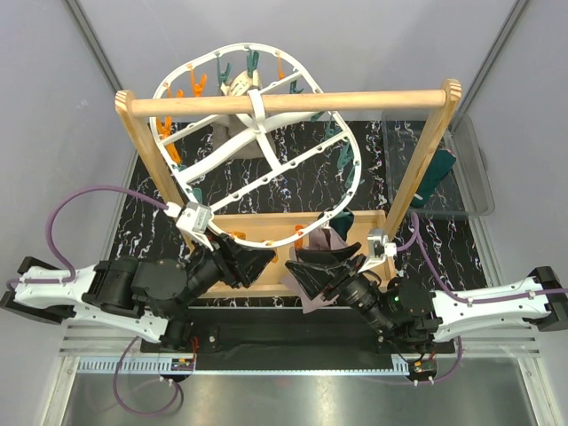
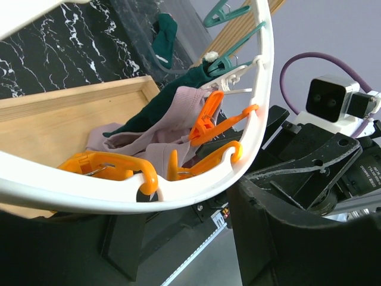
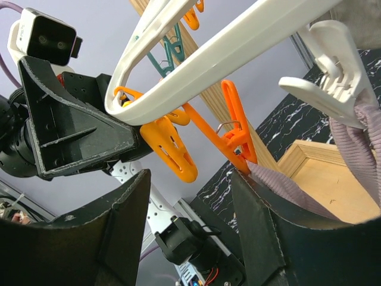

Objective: Clip the socks to the hanger
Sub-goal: Open the clamp at the hanger.

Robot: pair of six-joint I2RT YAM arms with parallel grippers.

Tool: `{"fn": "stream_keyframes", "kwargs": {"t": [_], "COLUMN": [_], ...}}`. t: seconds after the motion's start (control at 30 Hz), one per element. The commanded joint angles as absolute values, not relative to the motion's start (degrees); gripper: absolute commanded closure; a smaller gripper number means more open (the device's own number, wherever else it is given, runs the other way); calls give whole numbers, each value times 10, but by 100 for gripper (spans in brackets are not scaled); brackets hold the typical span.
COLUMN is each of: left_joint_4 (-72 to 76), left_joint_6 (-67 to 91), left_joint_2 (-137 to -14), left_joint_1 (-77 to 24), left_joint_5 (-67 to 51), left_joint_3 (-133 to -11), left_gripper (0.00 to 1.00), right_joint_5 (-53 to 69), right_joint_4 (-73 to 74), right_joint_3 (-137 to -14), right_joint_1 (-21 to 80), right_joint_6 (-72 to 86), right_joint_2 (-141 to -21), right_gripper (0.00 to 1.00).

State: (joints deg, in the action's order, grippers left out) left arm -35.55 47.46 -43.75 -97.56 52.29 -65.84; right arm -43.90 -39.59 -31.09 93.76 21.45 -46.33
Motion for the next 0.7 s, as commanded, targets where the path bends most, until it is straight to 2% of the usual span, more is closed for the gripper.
{"fn": "stream_keyframes", "kwargs": {"t": [0.0,0.37,0.53,0.67], "left_joint_4": [-286,-177,-166,-163], "left_joint_6": [454,384,373,382], "left_joint_2": [-440,-429,-429,-426], "left_joint_1": [-976,-976,-976,-976], "left_joint_5": [560,534,522,520], "left_joint_3": [-654,-606,-605,-601], "left_gripper": [44,47,41,41], "right_joint_5": [-448,-450,-454,-442], "right_joint_4": [-407,-407,-403,-396], "right_joint_3": [-316,-311,-316,-330], "right_joint_1": [941,941,941,941], "right_joint_6": [220,223,222,205], "right_joint_2": [-452,-447,-451,-464], "right_gripper": [37,39,42,45]}}
